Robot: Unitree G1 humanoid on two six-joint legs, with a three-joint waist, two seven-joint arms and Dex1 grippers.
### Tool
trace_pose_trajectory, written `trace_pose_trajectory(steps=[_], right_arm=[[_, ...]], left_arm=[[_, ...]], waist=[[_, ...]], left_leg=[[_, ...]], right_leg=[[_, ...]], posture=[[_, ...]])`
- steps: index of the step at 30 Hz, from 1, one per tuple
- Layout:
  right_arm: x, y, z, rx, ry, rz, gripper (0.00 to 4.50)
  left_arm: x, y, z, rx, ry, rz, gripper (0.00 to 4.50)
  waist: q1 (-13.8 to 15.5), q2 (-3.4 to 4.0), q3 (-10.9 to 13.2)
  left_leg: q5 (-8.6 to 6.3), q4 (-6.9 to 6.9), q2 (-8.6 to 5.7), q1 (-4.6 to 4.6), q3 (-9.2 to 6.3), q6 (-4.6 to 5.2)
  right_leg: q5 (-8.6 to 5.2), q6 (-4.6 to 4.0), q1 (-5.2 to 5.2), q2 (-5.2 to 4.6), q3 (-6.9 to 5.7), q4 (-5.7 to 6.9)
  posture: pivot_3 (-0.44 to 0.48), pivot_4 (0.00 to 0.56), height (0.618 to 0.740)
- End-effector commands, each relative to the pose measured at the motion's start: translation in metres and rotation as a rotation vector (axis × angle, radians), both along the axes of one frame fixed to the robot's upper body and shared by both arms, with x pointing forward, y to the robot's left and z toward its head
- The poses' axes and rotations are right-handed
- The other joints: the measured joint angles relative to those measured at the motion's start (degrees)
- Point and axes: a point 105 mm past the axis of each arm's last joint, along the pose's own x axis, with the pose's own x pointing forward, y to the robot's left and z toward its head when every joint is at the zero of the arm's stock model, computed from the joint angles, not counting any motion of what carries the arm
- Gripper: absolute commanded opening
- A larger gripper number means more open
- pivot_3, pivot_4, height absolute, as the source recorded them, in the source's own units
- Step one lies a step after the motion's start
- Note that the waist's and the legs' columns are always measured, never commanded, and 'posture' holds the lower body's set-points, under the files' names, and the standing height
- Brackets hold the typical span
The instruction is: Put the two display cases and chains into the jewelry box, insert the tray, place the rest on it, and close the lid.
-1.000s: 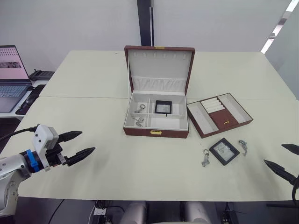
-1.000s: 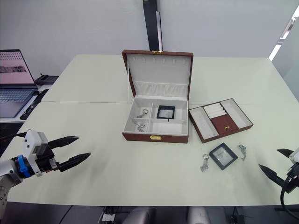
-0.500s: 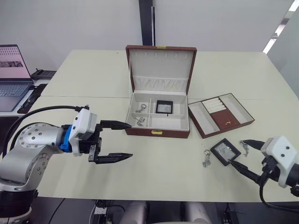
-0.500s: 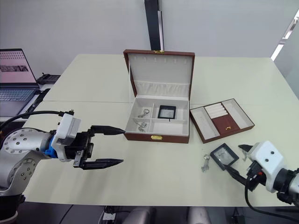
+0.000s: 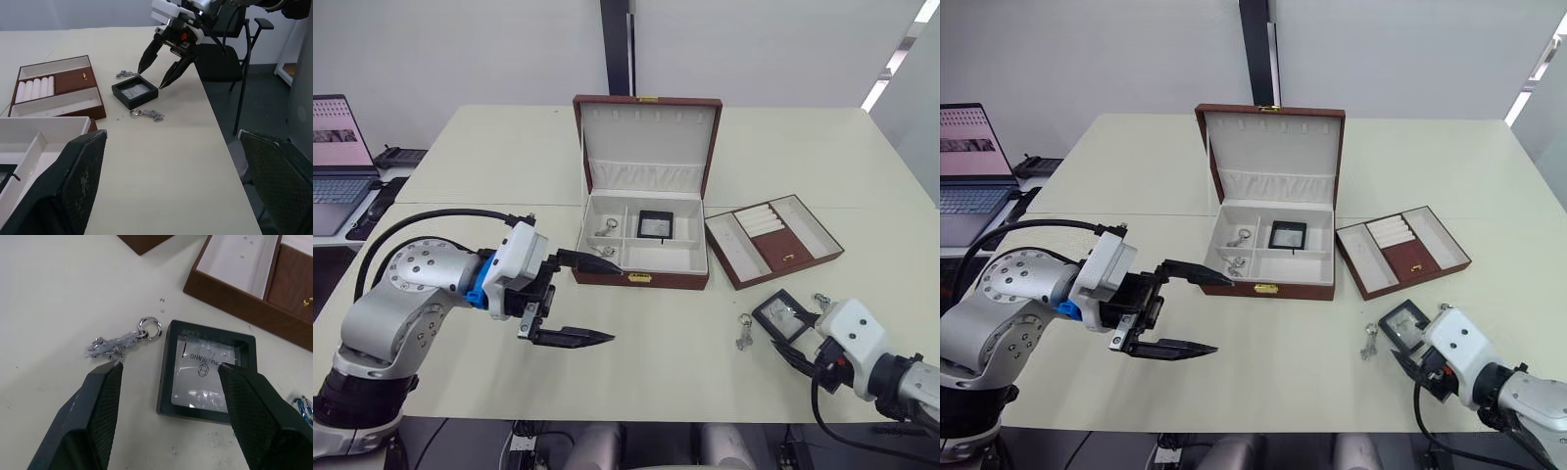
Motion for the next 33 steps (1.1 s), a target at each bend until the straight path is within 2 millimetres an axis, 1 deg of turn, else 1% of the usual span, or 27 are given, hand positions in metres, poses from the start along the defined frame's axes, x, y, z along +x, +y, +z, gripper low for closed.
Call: trace_pose_trajectory(steps=[1, 11, 24, 27, 30, 33], right_arm=[[0.005, 0.003, 0.000, -0.008, -0.038, -0.001, 3.26], [0.007, 0.002, -0.011, 0.007, -0.028, -0.016, 3.26], [0.017, 0.005, -0.016, 0.020, -0.039, -0.024, 3.26], [0.018, 0.006, -0.018, 0.024, -0.040, -0.027, 2.72], [0.019, 0.006, -0.020, 0.025, -0.039, -0.031, 1.88], [0.019, 0.006, -0.021, 0.024, -0.039, -0.031, 1.14]], left_arm=[[-0.002, -0.006, 0.004, -0.011, -0.030, -0.032, 4.50], [-0.004, -0.007, 0.001, -0.010, -0.033, -0.041, 4.50], [-0.004, -0.010, 0.002, -0.024, -0.039, -0.047, 4.50], [-0.003, -0.011, 0.002, -0.031, -0.037, -0.047, 4.50], [-0.003, -0.011, 0.002, -0.035, -0.035, -0.051, 4.50], [-0.004, -0.012, 0.001, -0.037, -0.029, -0.058, 4.50]], waist=[[0.0, 0.00, 0.0], [0.0, 0.00, 0.0], [0.0, 0.00, 0.0], [0.0, 0.00, 0.0], [0.0, 0.00, 0.0], [0.0, 0.00, 0.0]], left_leg=[[0.00, 0.00, 0.00, 0.00, 0.00, 0.01], [0.08, 0.00, 0.00, 0.00, -0.01, -0.14], [0.08, 0.00, 0.00, 0.00, -0.01, -0.15], [0.08, 0.00, 0.00, 0.00, -0.01, -0.15], [0.09, 0.00, 0.00, 0.00, -0.02, -0.15], [0.09, 0.01, 0.00, 0.00, -0.01, -0.15]], right_leg=[[0.00, 0.00, 0.00, 0.00, 0.00, 0.00], [0.00, 0.00, 0.00, 0.02, 0.00, 0.00], [0.00, 0.00, 0.00, 0.02, 0.00, 0.00], [0.00, 0.00, 0.00, 0.02, 0.00, 0.00], [0.00, 0.00, 0.00, 0.04, 0.00, 0.01], [0.00, 0.00, 0.00, 0.03, 0.01, 0.01]], posture=[[0.000, 0.150, 0.740], [0.000, 0.150, 0.740], [0.000, 0.150, 0.740], [0.000, 0.150, 0.740], [0.000, 0.150, 0.740], [0.000, 0.150, 0.740]])
